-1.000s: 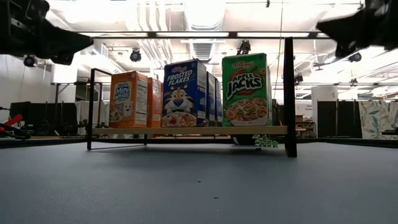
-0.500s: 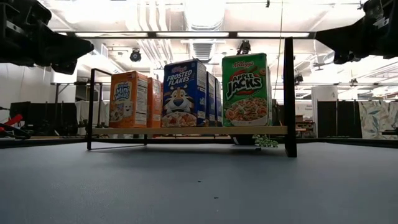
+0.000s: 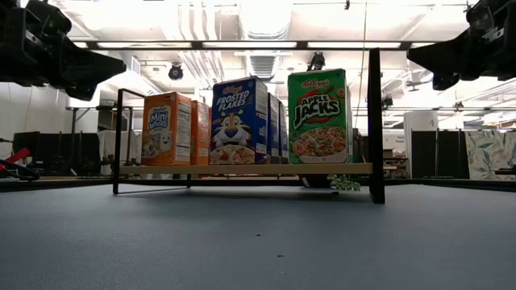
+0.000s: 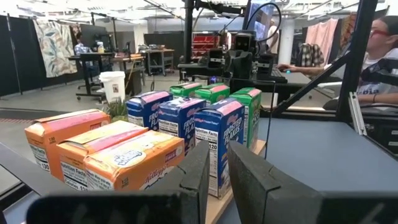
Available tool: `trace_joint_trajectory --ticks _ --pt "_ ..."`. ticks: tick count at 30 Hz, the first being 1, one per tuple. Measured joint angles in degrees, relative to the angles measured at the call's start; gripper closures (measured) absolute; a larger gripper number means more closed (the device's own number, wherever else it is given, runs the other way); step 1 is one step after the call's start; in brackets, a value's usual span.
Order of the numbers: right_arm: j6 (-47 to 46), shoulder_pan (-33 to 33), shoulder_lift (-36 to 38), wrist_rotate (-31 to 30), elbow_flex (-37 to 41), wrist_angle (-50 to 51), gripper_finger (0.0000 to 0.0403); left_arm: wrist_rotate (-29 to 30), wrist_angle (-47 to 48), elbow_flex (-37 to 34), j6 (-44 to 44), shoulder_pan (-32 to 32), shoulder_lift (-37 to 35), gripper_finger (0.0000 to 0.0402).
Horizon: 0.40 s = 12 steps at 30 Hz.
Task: Stack cereal on shelf
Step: Return to Home Position
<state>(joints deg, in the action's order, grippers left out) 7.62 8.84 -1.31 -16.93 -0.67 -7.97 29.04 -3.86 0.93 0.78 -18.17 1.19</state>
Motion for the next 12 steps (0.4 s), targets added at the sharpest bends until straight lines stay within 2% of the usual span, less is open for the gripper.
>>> trace_joint_trajectory --ticks 12 --pt "-1.37 0.0 -0.01 0.0 0.02 0.3 0.0394 -0.02 0.17 0.09 0.14 0.0 0.0 0.0359"
